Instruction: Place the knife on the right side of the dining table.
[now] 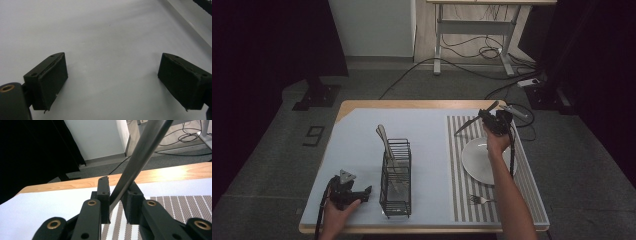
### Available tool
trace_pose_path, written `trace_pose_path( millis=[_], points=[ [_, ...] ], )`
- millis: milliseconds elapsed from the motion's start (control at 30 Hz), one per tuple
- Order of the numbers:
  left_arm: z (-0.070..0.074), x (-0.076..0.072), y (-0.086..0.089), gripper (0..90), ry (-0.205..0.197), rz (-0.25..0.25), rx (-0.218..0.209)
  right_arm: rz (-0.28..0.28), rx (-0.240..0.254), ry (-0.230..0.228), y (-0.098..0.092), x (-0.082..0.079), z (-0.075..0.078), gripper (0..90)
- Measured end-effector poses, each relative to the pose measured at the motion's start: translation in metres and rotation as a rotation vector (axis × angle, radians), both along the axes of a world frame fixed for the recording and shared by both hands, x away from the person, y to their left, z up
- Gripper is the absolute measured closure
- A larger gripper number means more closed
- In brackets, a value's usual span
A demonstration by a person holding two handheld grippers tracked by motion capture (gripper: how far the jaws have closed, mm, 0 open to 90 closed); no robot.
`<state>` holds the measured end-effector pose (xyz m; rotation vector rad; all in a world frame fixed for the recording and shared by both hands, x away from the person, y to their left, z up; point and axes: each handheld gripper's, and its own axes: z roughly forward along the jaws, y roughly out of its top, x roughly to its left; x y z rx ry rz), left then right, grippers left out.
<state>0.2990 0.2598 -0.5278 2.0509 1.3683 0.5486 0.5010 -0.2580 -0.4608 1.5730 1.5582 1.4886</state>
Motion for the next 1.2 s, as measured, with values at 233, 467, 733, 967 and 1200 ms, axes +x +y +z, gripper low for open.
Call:
trace_pose_path(
  millis=[233, 467, 733, 967, 1200],
  points=[
    [0.0, 0.0, 0.0, 8.6, 0.0, 0.0, 0.0, -0.014, -0.006, 0.018, -0.008, 0.003, -0.005, 74.6],
    [0.0, 0.0, 0.0, 8.6, 0.0, 0.0, 0.0, -0.02, 0.006, 0.025, -0.012, 0.004, -0.008, 73.7],
    [0.0, 0.0, 0.0, 8.6, 0.0, 0.0, 0.0, -0.035, 0.015, 0.038, -0.017, 0.006, -0.013, 72.2],
    [0.0, 0.0, 0.0, 8.6, -0.001, 0.0, 0.001, -0.055, 0.044, 0.057, -0.025, 0.006, -0.021, 70.5],
    [0.0, 0.0, 0.0, 8.6, -0.001, 0.0, 0.001, -0.067, 0.056, 0.067, -0.029, 0.006, -0.027, 69.1]
  ],
)
